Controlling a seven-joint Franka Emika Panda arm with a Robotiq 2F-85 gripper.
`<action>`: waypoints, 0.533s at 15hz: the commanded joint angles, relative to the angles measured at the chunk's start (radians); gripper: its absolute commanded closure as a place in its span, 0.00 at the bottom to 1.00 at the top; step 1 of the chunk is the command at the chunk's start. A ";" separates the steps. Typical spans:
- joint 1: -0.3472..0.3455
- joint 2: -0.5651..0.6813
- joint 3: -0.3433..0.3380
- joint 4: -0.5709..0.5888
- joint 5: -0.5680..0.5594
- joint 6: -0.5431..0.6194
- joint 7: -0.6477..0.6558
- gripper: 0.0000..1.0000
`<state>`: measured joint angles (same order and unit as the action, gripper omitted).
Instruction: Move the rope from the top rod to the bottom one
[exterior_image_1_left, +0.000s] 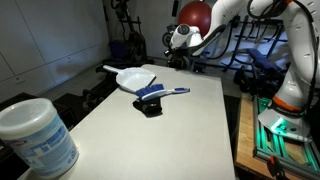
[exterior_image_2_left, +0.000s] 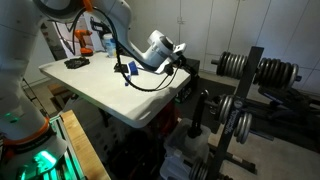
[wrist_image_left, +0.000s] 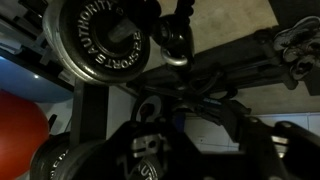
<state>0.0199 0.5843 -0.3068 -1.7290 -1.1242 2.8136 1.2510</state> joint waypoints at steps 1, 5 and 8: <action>-0.031 -0.067 0.043 -0.090 0.070 -0.020 -0.112 0.13; -0.073 -0.108 0.089 -0.148 0.167 -0.038 -0.262 0.00; -0.100 -0.140 0.116 -0.181 0.221 -0.071 -0.382 0.00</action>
<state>-0.0435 0.5032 -0.2346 -1.8437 -0.9653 2.7819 0.9875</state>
